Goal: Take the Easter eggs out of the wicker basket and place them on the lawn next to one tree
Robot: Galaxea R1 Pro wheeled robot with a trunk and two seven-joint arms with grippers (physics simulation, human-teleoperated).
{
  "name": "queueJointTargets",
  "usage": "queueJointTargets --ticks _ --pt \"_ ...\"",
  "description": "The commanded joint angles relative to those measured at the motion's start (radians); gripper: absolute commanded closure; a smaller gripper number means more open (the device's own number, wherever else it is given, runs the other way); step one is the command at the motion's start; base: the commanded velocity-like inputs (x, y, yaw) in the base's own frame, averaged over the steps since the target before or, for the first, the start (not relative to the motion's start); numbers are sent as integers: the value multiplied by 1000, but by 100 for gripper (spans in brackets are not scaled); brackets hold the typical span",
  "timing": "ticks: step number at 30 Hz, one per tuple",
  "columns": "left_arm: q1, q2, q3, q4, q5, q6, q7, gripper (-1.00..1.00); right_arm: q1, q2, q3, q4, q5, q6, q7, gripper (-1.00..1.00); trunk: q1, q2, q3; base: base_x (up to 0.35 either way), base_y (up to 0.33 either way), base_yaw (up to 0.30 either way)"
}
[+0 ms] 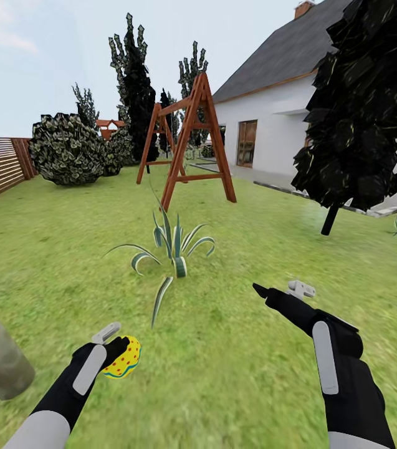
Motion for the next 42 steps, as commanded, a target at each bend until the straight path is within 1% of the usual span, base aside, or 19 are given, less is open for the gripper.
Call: queueJointTargets --ticks 1,25,31,37,42 --pt "0 0 0 -2 10 3 8 100 -1 1 -3 -1 3 6 8 -100 4 -8 -4 0 0 0" --pt "0 -1 0 -11 10 4 11 100 -1 1 -3 0 2 5 8 -100 96 -176 -80 0 0 0" --pt "0 0 0 -19 11 4 9 100 -1 0 -7 -2 2 5 8 -100 119 -218 -98 0 0 0" --pt "0 3 0 -20 11 4 10 100 -1 1 0 -4 2 5 8 -100 142 -260 -117 0 0 0" --pt "3 4 0 -27 10 3 10 100 -1 0 -4 -9 2 5 8 -100 161 -295 -133 0 0 0"
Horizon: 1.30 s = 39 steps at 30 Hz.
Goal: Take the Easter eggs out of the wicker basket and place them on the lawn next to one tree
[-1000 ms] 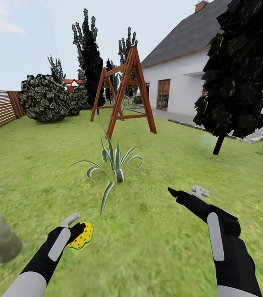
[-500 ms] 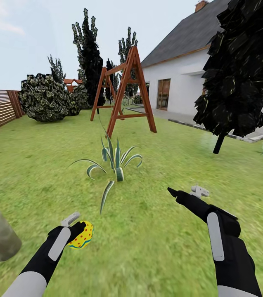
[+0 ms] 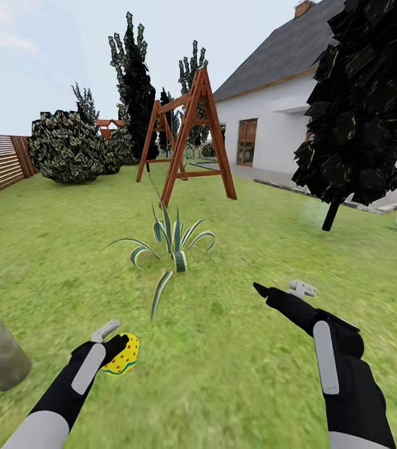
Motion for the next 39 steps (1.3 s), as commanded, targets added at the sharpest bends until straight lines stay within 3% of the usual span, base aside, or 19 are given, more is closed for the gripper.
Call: queueJointTargets --ticks 1,9,39 --pt "0 1 0 -5 10 3 8 100 -1 1 -1 -1 4 5 8 -100 4 -8 -4 0 0 0" --pt "4 5 1 -11 10 -28 7 100 -1 2 2 -1 3 6 8 -100 35 -64 -29 0 0 0" --pt "5 7 2 -18 10 -32 7 100 -1 2 -1 -4 3 6 8 -100 150 -274 -123 0 0 0"
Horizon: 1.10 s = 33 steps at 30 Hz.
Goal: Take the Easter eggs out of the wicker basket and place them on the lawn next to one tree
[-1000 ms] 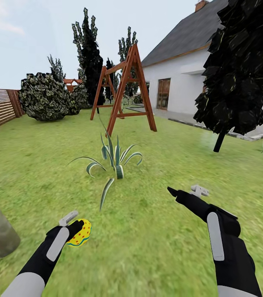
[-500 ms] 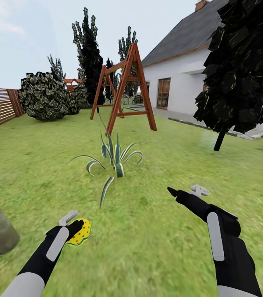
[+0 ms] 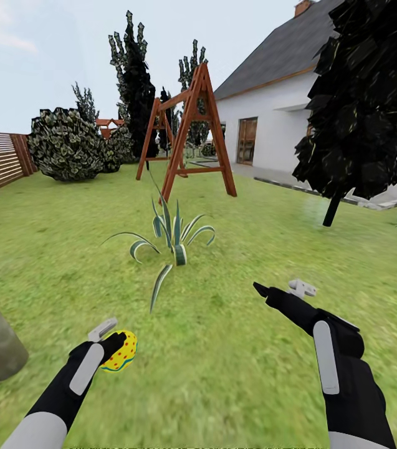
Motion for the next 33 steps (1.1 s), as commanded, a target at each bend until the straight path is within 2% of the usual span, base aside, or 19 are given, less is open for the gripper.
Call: queueJointTargets --ticks 1,6,19,23,30,33 --pt "0 0 0 -2 10 3 7 100 -1 1 -2 -1 3 6 8 -100 4 -8 -4 0 0 0" --pt "1 0 2 -6 10 2 7 100 -1 1 -2 -3 3 6 8 -100 23 -43 -19 0 0 115" --pt "1 0 5 -6 10 1 8 100 -1 1 -2 -3 3 6 8 -100 73 -134 -59 0 0 285" --pt "1 0 5 -5 10 -19 7 100 -1 1 -1 -3 3 7 8 -100 88 -162 -72 0 0 278" --pt "1 0 2 -2 10 -28 8 100 -1 1 -3 -3 3 6 8 -100 115 -211 -94 0 0 39" --pt "1 0 0 4 10 -52 5 100 -1 1 -3 -3 3 6 8 -100 126 -232 -103 0 0 2"
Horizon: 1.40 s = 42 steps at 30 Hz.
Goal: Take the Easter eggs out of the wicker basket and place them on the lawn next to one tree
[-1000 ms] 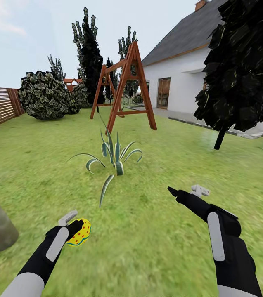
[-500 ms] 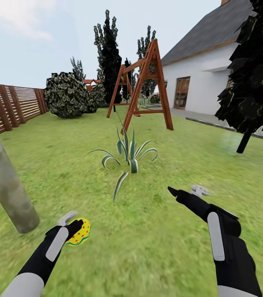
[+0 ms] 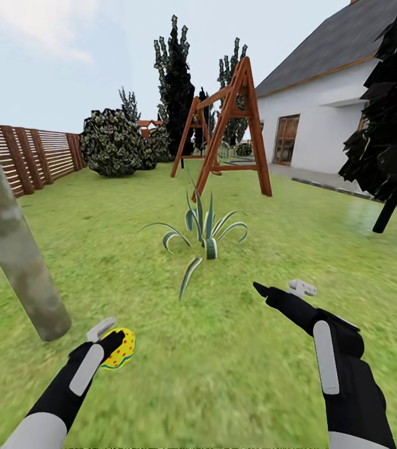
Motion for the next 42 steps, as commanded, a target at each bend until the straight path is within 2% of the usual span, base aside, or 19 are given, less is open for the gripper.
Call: queueJointTargets --ticks 1,36,42 --pt "0 0 0 0 9 -6 6 100 -1 1 -3 -1 3 5 8 -100 4 -8 -4 0 0 0" --pt "1 0 -3 -8 7 -34 3 100 -1 1 2 -1 3 5 8 -100 138 -253 -114 0 0 0" --pt "1 0 -4 -7 7 -34 3 100 -1 1 3 -1 3 5 8 -100 141 -254 -137 0 0 0"
